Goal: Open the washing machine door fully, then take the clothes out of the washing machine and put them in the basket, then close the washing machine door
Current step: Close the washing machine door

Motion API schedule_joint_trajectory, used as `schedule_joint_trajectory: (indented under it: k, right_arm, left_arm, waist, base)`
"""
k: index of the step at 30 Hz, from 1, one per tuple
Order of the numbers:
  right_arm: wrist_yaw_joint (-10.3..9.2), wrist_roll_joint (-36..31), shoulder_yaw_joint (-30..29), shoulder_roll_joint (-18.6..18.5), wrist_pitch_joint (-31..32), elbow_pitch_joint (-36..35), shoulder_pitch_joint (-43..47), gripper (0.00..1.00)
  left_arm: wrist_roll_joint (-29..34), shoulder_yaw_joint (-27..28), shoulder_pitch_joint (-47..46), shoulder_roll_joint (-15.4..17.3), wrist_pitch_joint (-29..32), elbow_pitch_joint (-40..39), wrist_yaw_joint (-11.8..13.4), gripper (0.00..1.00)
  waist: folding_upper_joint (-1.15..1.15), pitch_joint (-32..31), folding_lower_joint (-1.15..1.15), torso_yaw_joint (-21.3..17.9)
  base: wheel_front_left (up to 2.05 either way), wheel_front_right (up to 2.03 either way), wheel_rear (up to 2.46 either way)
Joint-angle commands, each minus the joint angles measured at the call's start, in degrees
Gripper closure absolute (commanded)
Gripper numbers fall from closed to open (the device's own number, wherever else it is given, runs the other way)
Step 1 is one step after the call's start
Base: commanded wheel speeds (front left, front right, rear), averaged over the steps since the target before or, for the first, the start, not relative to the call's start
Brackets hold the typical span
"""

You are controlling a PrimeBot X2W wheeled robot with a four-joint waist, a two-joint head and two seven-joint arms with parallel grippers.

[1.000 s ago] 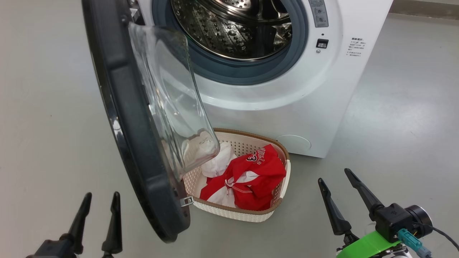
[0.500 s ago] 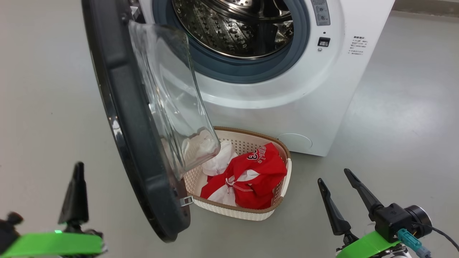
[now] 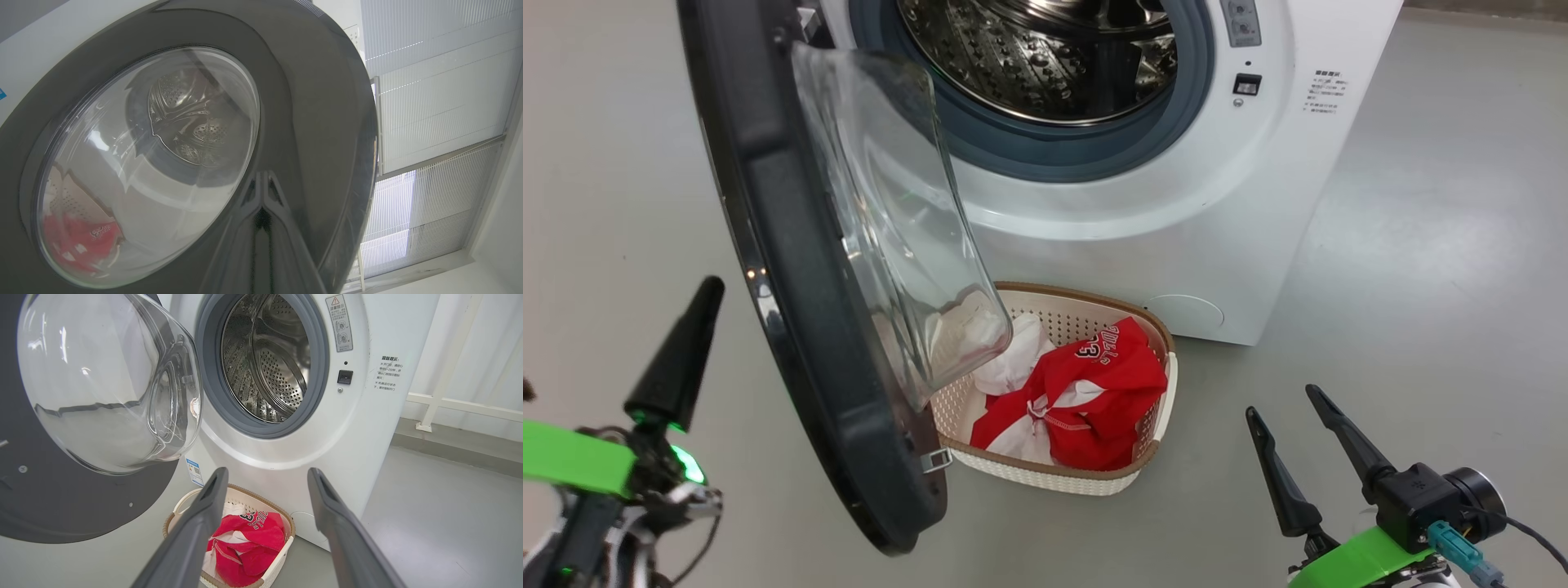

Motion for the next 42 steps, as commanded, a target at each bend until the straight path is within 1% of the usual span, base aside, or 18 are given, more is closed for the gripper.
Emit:
schedule_joint_trajectory:
  k: [1, 2, 7, 10, 17, 22, 27, 30, 37, 42]
  right_arm:
    - [0.2, 0.8, 1.0, -0.5, -0.4, -1.4, -2.6, 0.0]
    - [0.2, 0.8, 1.0, -0.5, -0.4, -1.4, -2.6, 0.0]
    - [0.2, 0.8, 0.9, -0.5, -0.4, -1.5, -2.9, 0.0]
    - [0.2, 0.7, 0.9, -0.5, -0.4, -1.6, -3.2, 0.0]
    - [0.2, 0.6, 1.0, -0.5, -0.4, -1.5, -3.5, 0.0]
    - [0.2, 0.6, 1.1, -0.6, -0.4, -1.4, -3.5, 0.0]
    - [0.2, 0.7, 0.9, -0.6, -0.4, -1.3, -3.4, 0.0]
    - [0.2, 0.9, 1.0, -0.5, -0.4, -1.3, -3.6, 0.0]
    - [0.2, 1.1, 1.2, -0.4, -0.4, -1.2, -3.7, 0.0]
    - [0.2, 2.4, 1.1, -0.3, -0.4, -1.4, -3.6, 0.0]
  left_arm:
    - [-1.0, 2.5, -2.6, 2.4, 1.2, -2.4, 1.3, 1.0]
    - [-1.0, 2.5, -2.6, 2.4, 1.2, -2.4, 1.3, 1.0]
    - [-4.2, 3.4, -3.5, 3.2, 4.2, -4.5, 4.5, 1.0]
    - [-4.8, 3.1, -3.5, 3.4, 5.3, -5.4, 5.5, 1.0]
    - [-6.8, 2.5, -3.9, 2.1, 6.1, -5.9, 6.4, 1.0]
    - [-7.1, 1.2, -4.3, 1.2, 5.6, -5.5, 6.4, 1.0]
    - [-7.7, -0.6, -5.8, 0.1, 4.2, -4.3, 5.8, 1.0]
    - [-7.6, -2.0, -6.9, -0.3, 2.6, -3.1, 4.9, 1.0]
    - [-4.6, -6.1, -9.5, -0.8, -2.1, 1.0, 1.5, 1.0]
    - [-3.6, -7.8, -12.1, -0.9, -5.2, 4.4, -0.4, 1.0]
  waist:
    - [0.0, 0.3, 0.0, -0.3]
    - [0.0, 0.3, 0.0, -0.3]
    - [0.0, 1.1, 0.0, -0.9]
    - [0.0, 1.5, 0.0, -1.3]
    - [0.0, 1.7, 0.0, -3.1]
    - [0.0, 1.7, 0.0, -4.6]
    - [0.0, 1.8, 0.0, -5.9]
    - [0.0, 1.9, 0.0, -6.8]
    - [0.0, 2.4, 0.0, -9.2]
    - [0.0, 2.6, 0.0, -11.1]
  base:
    - [0.0, 0.0, 0.0]
    - [0.0, 0.0, 0.0]
    - [0.0, 0.0, 0.0]
    - [0.0, 0.0, 0.0]
    - [0.0, 0.0, 0.0]
    - [0.0, 0.0, 0.0]
    - [0.0, 0.0, 0.0]
    - [0.0, 0.0, 0.0]
    - [0.0, 0.0, 0.0]
    - [0.0, 0.0, 0.0]
